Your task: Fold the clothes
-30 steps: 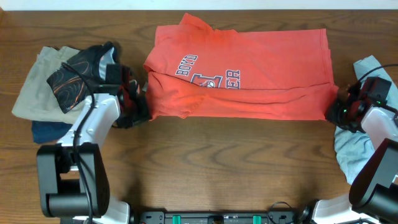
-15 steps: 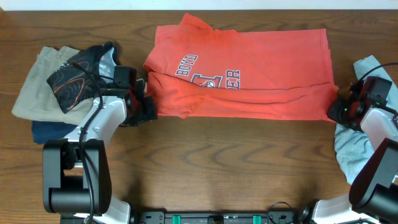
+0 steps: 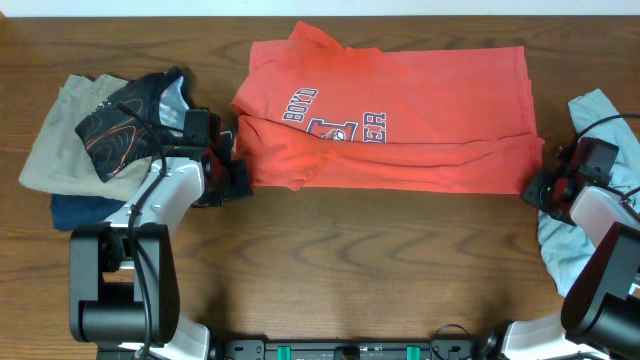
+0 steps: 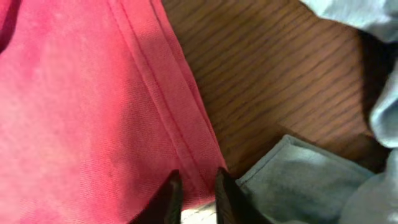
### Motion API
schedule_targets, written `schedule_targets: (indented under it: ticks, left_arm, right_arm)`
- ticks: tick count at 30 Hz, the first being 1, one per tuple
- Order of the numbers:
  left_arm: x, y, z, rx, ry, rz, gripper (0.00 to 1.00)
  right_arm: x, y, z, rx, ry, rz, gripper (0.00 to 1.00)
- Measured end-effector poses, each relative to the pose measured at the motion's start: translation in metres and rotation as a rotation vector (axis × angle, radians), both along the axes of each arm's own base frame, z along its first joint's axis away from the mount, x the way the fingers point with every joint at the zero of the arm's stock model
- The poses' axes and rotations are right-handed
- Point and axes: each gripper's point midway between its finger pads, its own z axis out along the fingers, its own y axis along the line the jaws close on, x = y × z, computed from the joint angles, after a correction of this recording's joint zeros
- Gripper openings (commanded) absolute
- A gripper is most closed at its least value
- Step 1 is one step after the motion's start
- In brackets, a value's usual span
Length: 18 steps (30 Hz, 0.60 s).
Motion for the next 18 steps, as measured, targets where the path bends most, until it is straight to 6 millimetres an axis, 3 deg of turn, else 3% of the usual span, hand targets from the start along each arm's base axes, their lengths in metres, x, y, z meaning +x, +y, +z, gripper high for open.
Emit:
schedule_targets:
  ticks: [1,6,9,11,18]
  left_arm:
    - [0.0000,0.0002,0.0000,0.001,0.000,0.000,0.47]
    - [0.0014,0.0019,-0.0001,0.011,-0.006,0.003,0.48]
    - [0.0025,0.0020,0.0001,0.011,-0.010,0.005,0.24]
    - [0.0035,0.0023,0.0003,0.014,-0.015,0.003,0.14]
    - [0.0047,0.0024,0.0006,0.015,-0.020,0.001,0.06]
  right_arm:
    - [-0.0003,-0.0007,0.0000,-0.004,0.000,-0.001,0.01]
    - [-0.0015,-0.0027,-0.0001,-0.016,0.004,-0.008,0.01]
    - [-0.0015,-0.0027,-0.0003,-0.016,0.003,-0.008,0.01]
    - [-0.0015,-0.0027,-0.0002,-0.016,0.003,-0.008,0.01]
    - [-0.0016,-0.0027,-0.0002,-0.017,0.003,-0.008,0.01]
